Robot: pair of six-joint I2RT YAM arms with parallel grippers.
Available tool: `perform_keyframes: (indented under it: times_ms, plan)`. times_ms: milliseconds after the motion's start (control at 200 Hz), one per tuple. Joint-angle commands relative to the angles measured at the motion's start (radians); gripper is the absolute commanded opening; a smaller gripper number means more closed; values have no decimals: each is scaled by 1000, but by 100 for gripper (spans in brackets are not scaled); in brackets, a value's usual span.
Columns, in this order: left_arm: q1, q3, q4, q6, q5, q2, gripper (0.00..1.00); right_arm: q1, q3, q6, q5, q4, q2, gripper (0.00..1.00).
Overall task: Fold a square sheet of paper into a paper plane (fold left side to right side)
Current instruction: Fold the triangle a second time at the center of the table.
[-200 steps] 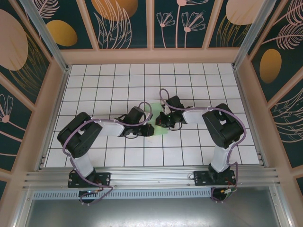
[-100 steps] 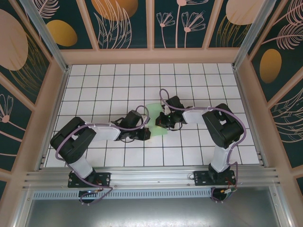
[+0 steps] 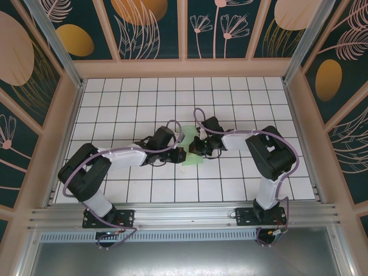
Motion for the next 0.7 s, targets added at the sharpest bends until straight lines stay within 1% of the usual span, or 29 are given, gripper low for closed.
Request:
perform_keyframes:
  times_ms: [0, 195, 285, 450, 575, 696]
  plan:
    - [7, 18, 1, 20, -3, 53, 3, -6, -6, -21, 24, -53, 23, 0]
    - [7, -6, 3, 29, -9, 102, 3, -5, -4, -23, 20, -47, 20, 0]
    - [7, -14, -9, 33, -35, 116, 3, -6, -7, -23, 18, -27, 2, 0]
    - [8, -25, -42, 36, -89, 130, 2, -5, -26, -27, 37, 15, -101, 0]
    - [4, -44, -40, 35, -94, 132, 2, -5, -67, -28, 63, 19, -186, 0]
    - [1, -52, -41, 40, -100, 131, 1, 8, -121, 4, 52, 70, -204, 0]
